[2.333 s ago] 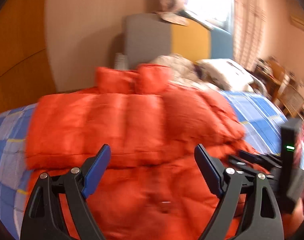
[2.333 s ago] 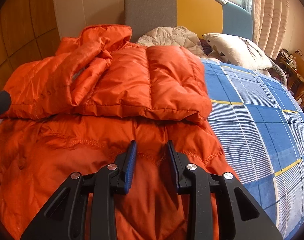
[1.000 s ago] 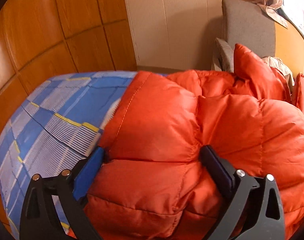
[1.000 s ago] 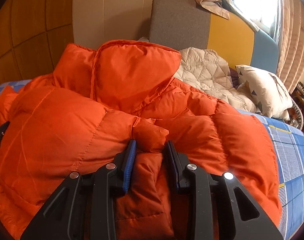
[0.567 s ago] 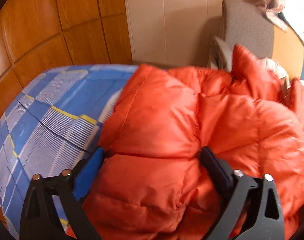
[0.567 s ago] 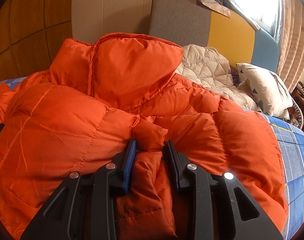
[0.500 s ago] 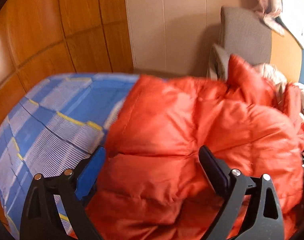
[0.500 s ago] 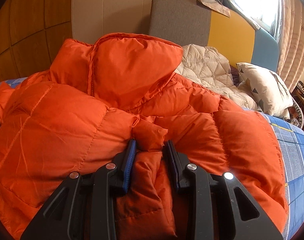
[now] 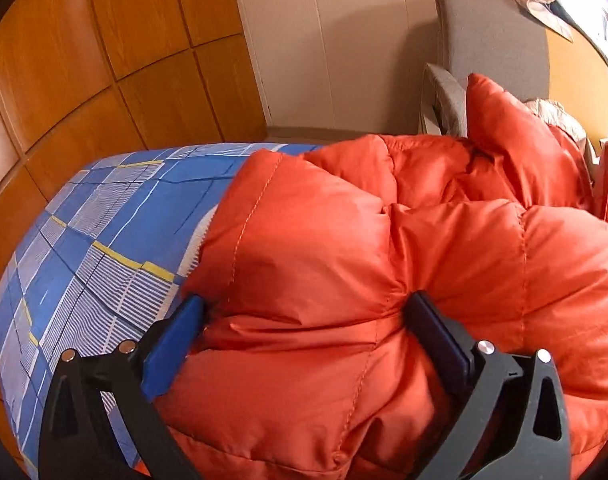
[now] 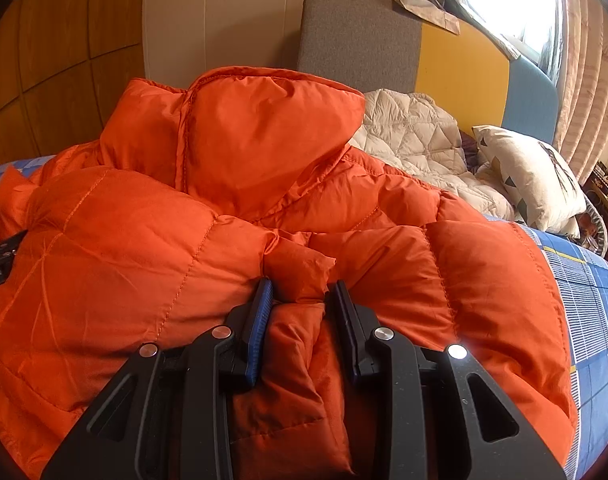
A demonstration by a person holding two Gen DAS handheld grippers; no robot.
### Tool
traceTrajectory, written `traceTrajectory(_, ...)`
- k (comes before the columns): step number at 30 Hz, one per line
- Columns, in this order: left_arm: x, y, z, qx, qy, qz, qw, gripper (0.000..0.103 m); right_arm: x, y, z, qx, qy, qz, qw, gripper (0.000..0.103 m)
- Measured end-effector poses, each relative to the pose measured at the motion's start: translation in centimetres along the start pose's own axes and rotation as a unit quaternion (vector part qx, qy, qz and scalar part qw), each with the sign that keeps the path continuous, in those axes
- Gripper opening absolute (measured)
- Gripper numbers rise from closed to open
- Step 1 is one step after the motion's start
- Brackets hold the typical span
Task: Fold large clothes
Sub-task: 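Press the folded sleeves flat with both tools and withdraw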
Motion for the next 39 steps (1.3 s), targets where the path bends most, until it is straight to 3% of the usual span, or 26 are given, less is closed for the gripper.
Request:
traceTrajectory(12,-1.5,0.2,-0.8,-0.004,0.001,0.001,1.0,0.101,0.0,-0.3,0.3,0.002,0.01,0.01,1.0,0.033)
traceTrajectory(15,-3.3,0.7,-1.7,-0.002,-0.002,-0.004,1.0,0.101,-0.8,-1.0,0.4,-0.003,0.004,0.0,1.0,0.052)
traceTrajectory(16,-3.9,0.9,-2.0,0.0,-0.003,-0.004,1.0,0.101,-1.2,-1.3,0.4,-0.003,0.0,-0.003,1.0,0.064)
traceTrajectory(17,-4.3,0.9,-2.2,0.002,-0.005,-0.002,1.0,0.101,-2.0,-1.9,0.4,0.003,-0.008,0.003,1.0,0.066)
traceTrajectory(24,-7.1,1.6,-3.8,0.019,-0.007,-0.009,0.9997,0.101,-5.2,-4.4,-1.3,0.039,-0.011,0.019,0.999,0.066)
traceTrajectory(29,-9.2,2.3,-5.2,0.018,-0.001,-0.05,0.9986,0.101,-7.5,-5.6,-3.0,0.043,-0.008,0.025,0.999,0.066)
traceTrajectory(39,-13.2,6.4,-9.4,0.022,0.026,-0.053,0.998,0.101,-11.8,-10.7,-7.2,0.042,0.023,0.047,0.998,0.066)
Point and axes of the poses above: each gripper's, at about its wrist camera, not at the fingertips, and x roughly the way its jaws point, y to its left, z to its top, the point moved 3 cm from there along x, roughly the way its jaws point, and after that the axes turned 14 degrees about -z, right-handed, at the moved point
